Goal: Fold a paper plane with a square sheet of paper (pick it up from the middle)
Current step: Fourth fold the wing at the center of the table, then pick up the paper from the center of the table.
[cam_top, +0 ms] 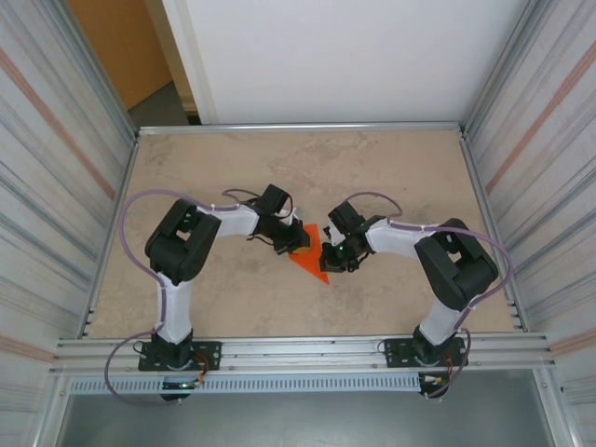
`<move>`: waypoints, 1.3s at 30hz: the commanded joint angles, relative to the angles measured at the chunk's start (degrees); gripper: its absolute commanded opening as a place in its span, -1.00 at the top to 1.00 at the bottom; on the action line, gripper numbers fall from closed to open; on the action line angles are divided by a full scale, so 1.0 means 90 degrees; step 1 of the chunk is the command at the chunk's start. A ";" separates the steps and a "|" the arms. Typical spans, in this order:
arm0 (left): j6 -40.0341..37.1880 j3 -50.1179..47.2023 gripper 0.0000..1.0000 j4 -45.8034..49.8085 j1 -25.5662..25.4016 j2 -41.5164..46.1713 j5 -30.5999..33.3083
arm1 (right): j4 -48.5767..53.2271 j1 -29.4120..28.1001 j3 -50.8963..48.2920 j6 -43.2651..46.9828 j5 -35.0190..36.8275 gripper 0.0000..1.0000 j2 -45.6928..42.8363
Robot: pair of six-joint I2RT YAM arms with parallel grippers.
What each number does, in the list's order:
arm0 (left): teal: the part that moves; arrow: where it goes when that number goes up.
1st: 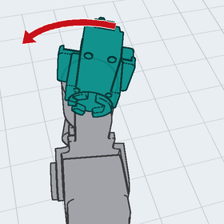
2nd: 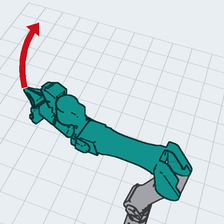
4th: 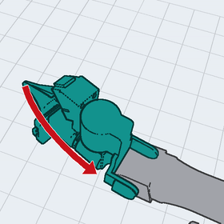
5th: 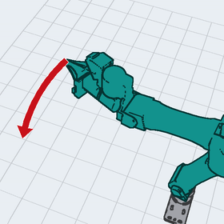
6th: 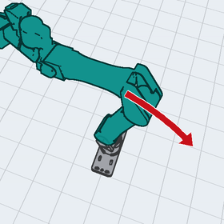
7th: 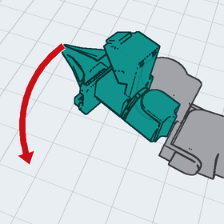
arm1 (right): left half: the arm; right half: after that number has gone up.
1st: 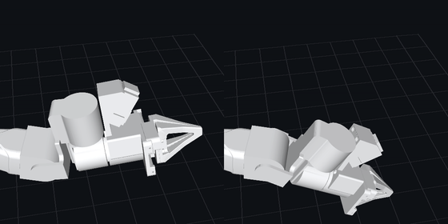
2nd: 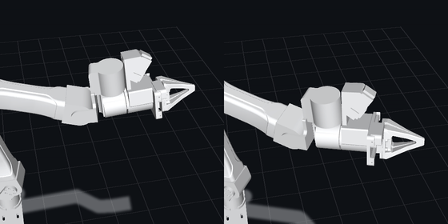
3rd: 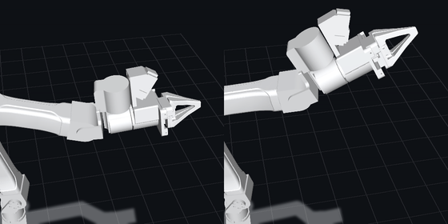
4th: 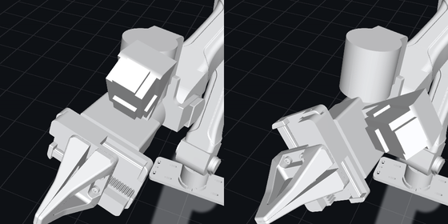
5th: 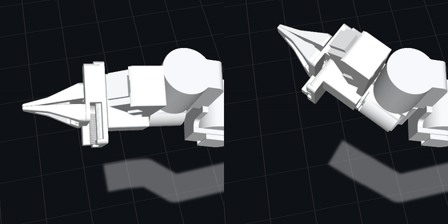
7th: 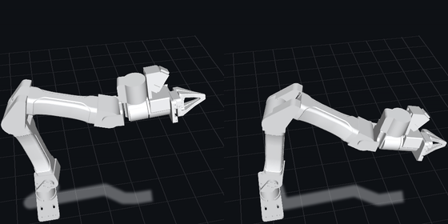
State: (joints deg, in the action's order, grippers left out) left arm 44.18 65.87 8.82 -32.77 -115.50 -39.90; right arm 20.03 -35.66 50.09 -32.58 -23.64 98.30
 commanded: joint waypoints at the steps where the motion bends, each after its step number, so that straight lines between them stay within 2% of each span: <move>1: -0.0280 -0.0114 0.80 -0.0206 0.0366 -0.0074 0.0512 | 0.0967 -0.0066 -0.0379 -0.0091 0.0956 1.00 0.0596; 15: -0.0868 0.0735 0.79 0.0333 0.1001 -0.0460 0.0410 | 0.1094 -0.0042 -0.0389 -0.0082 0.1045 1.00 0.0477; 25: -0.1156 0.1105 0.79 0.0743 0.1483 -0.0636 0.0772 | 0.1134 0.0020 -0.0372 -0.0091 0.1062 1.00 0.0399; 30: -0.1076 0.1043 0.79 0.0602 0.1529 0.0050 0.0572 | 0.1134 0.0037 -0.0269 -0.0116 0.1002 1.00 0.0311; 35: -0.0756 0.0369 0.76 0.0226 0.1195 0.0965 0.0586 | 0.0962 0.0065 -0.0223 -0.0157 0.0710 0.99 0.0009; 39: -0.0219 -0.0444 0.61 -0.0182 0.1073 0.1470 0.0791 | 0.0549 0.0158 -0.0008 -0.0280 0.0206 0.79 -0.0640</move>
State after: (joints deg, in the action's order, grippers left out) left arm 38.37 66.02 9.67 -22.85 -104.92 -34.35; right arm 22.68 -35.07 50.02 -33.21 -22.26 96.23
